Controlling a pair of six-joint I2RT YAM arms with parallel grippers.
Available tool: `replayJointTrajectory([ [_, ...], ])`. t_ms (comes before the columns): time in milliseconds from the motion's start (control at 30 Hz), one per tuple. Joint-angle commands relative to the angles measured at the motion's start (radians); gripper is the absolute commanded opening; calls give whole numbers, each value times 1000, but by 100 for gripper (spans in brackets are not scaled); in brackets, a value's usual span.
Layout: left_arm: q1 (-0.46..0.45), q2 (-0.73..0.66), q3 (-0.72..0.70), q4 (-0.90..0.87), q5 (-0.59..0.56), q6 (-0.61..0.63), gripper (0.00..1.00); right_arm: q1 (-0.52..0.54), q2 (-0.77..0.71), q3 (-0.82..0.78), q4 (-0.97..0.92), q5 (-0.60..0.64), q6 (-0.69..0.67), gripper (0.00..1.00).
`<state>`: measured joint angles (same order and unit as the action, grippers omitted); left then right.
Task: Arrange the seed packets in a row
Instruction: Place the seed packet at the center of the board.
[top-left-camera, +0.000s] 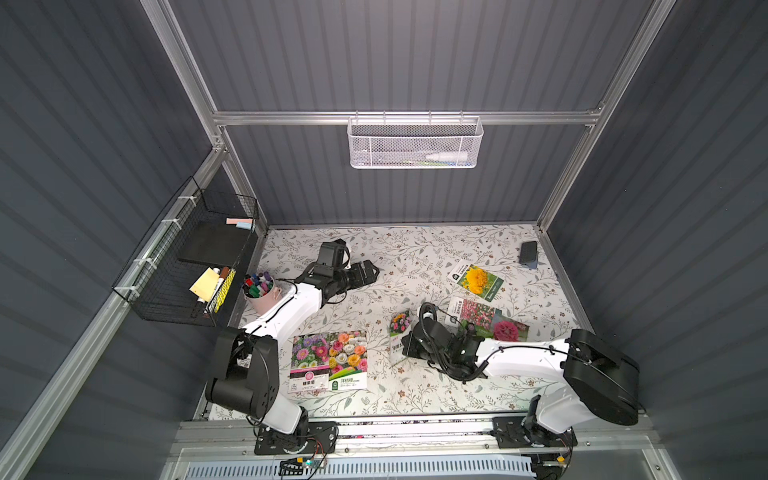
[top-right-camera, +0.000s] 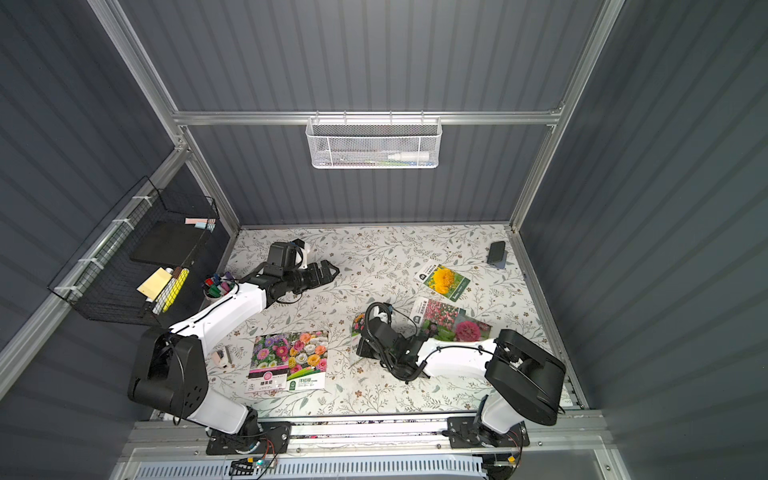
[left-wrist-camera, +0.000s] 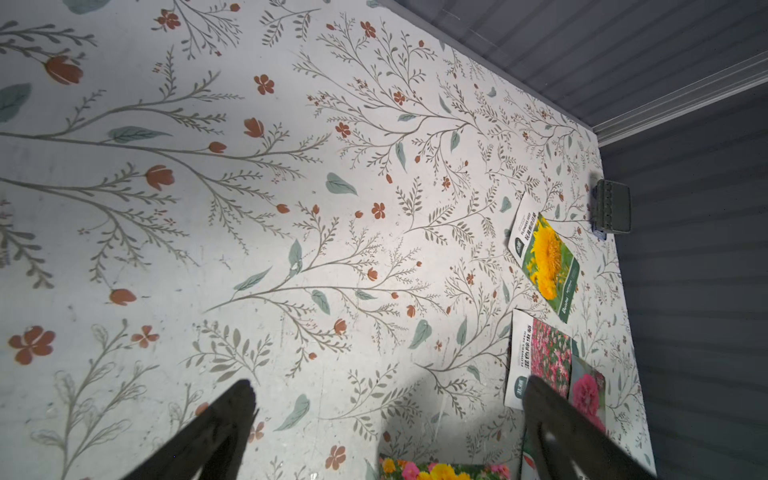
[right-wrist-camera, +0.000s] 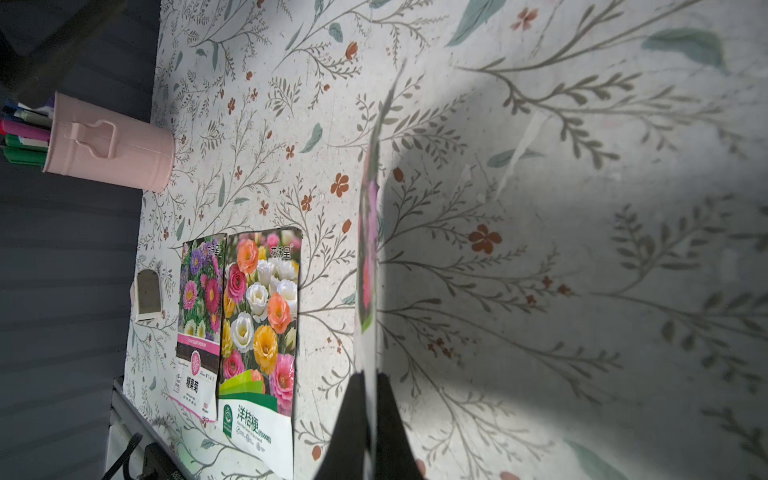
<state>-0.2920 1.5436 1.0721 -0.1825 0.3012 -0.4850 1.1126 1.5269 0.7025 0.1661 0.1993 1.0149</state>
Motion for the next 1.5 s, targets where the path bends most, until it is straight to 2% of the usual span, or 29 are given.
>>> replayJointTrajectory([
  [0, 1, -35, -27, 42, -44, 15, 99, 47, 24, 5, -22, 133, 85, 0],
  [200, 1, -51, -38, 38, -67, -11, 99, 99, 42, -56, 71, 131, 177, 0],
  [400, 1, -67, -24, 23, -90, -2, 99, 126, 89, -116, 210, 45, 253, 0],
  [733, 1, -79, -36, 58, -106, -23, 99, 192, 99, -53, 133, 89, 264, 0],
  [1100, 0, -96, -35, 55, -89, -25, 100, 198, 156, 10, 83, 117, 307, 0],
  [1167, 1, -99, -36, 55, -86, -24, 99, 200, 159, 19, 69, 118, 307, 17],
  [1267, 1, -103, -35, 55, -83, -24, 100, 205, 162, 40, 38, 122, 307, 36],
  [1467, 0, -109, -38, 54, -73, -23, 99, 220, 139, 55, -38, 160, 326, 62],
])
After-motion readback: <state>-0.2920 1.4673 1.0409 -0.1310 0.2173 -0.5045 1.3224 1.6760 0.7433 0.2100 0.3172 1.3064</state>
